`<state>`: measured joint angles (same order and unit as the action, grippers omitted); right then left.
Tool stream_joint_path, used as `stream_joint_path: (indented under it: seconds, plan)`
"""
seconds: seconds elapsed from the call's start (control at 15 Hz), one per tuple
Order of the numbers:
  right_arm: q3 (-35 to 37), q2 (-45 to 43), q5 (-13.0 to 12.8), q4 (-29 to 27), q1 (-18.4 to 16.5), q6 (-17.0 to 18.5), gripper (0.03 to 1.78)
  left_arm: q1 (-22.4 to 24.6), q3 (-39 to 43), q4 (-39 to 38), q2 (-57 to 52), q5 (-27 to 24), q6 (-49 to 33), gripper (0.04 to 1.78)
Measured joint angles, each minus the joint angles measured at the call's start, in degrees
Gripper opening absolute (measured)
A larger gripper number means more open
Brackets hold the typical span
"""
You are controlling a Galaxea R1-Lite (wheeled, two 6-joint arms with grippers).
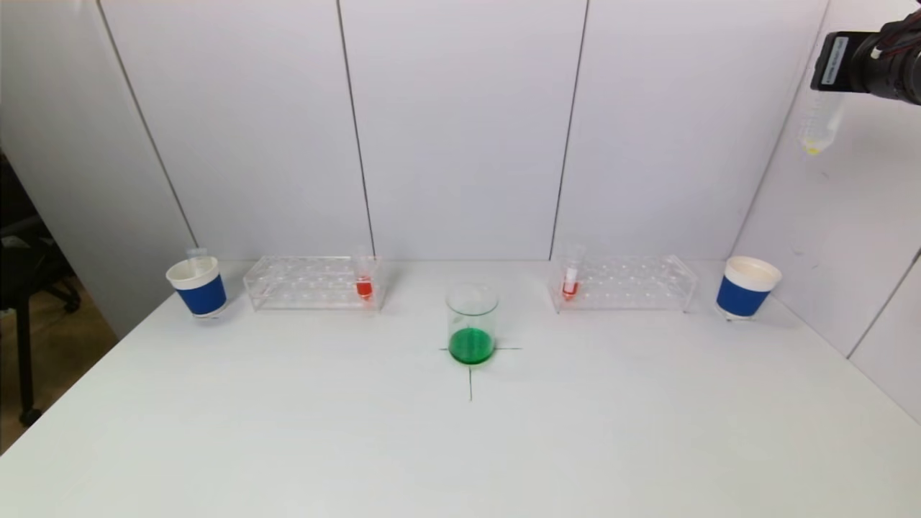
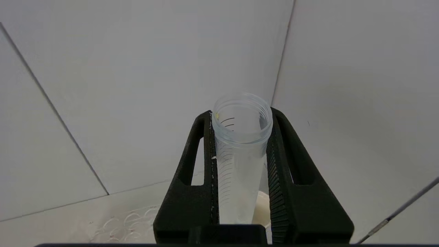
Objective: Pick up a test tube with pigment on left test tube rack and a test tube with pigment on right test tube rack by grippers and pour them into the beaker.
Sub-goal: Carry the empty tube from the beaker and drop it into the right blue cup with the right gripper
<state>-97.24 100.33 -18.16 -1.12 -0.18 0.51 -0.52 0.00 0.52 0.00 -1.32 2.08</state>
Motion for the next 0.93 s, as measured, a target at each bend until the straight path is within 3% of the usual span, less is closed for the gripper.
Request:
stream_joint_path:
  seconds: [0.27,0.93]
  plan:
    - [2.45,1.24,0.09,0.91,-2.54,1.30,0.47,0.00,0.00,0.00,0.00,0.00,0.02,1.76]
    - [9.05,8.41,-0.22,13.58,-6.10,2.05,0.47,0.00,0.00,0.00,0.00,0.00,0.02,1.76]
